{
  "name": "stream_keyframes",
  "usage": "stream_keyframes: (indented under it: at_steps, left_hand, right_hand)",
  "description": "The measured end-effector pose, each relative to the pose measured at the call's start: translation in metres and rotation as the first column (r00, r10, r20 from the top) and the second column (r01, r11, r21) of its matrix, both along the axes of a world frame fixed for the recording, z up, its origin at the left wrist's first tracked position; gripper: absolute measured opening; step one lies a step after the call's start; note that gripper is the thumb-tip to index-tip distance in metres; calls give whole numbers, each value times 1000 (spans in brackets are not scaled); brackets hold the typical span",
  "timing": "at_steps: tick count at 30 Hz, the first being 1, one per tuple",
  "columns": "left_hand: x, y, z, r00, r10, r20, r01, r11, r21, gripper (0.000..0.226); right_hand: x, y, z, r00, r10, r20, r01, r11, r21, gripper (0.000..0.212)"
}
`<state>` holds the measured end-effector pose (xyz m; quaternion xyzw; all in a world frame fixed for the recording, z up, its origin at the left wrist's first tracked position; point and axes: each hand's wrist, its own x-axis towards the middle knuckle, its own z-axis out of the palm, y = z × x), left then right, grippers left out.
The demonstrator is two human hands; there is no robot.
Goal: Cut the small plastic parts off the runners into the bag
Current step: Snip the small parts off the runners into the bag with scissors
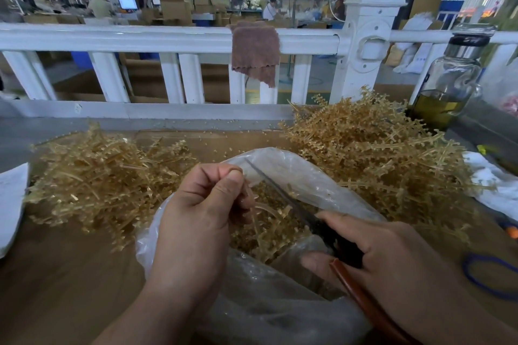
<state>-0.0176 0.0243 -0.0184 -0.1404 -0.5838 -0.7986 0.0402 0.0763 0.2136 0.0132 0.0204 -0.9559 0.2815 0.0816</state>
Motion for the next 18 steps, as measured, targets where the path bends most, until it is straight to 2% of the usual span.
stream_keyframes:
  at_steps: [3,6,9,12,16,18]
  left_hand:
    - [-2,-2,1,999,33,31,-33,999,9,23]
    - [-3,-2,0,997,45,59,-47,999,21,29]
    - [-3,-1,0,995,3,104,-12,996,86,15]
    - [-1,2,1,985,-85,148,62,986,153,15]
    - [8,4,9,972,-159,173,113,961,253,17]
    - [13,6,14,968,-189,167,138,950,281,18]
  right_hand:
    - [-2,1,1,999,25,21,-22,986,-163,58]
    - [-1,0,2,998,57,28,-42,923,-382,60]
    - [1,-2,3,995,91,44,-53,841,-538,61]
    - [1,-2,1,997,71,31,-35,766,-642,64]
    - [-6,-9,-1,999,48,0,-32,673,-739,47]
    - [-11,-12,0,1000,-5,-13,-7,618,-786,46]
